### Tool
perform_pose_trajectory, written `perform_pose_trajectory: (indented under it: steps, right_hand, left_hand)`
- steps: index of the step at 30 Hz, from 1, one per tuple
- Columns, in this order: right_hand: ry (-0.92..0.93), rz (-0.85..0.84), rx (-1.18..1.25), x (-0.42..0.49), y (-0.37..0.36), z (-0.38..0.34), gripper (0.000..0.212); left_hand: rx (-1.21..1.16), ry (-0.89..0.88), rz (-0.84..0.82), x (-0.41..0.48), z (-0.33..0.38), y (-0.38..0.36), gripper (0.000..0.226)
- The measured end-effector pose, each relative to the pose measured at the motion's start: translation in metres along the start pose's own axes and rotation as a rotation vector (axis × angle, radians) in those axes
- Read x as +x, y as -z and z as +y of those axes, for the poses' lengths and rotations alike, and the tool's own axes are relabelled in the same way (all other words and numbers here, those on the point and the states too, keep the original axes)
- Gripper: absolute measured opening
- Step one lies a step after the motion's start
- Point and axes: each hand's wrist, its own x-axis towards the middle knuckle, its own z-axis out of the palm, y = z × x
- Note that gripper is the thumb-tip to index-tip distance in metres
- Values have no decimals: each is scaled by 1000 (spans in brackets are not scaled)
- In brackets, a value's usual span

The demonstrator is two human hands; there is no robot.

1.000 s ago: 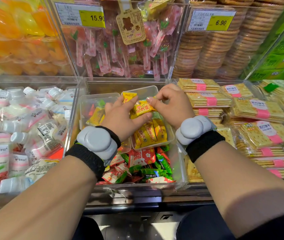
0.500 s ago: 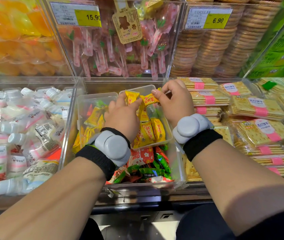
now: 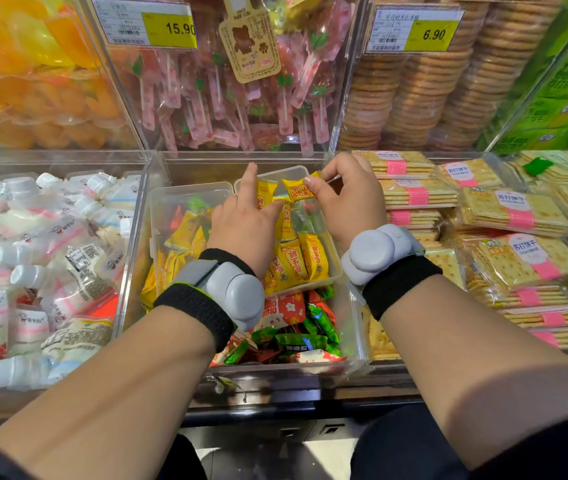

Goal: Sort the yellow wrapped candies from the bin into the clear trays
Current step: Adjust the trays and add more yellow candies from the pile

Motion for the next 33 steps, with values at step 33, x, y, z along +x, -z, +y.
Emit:
perform_pose_trajectory:
  steps: [33]
  right_hand:
    - [126, -333, -368, -2, -5, 3, 5]
  left_hand:
    - [49, -116, -237, -11, -7, -1, 68]
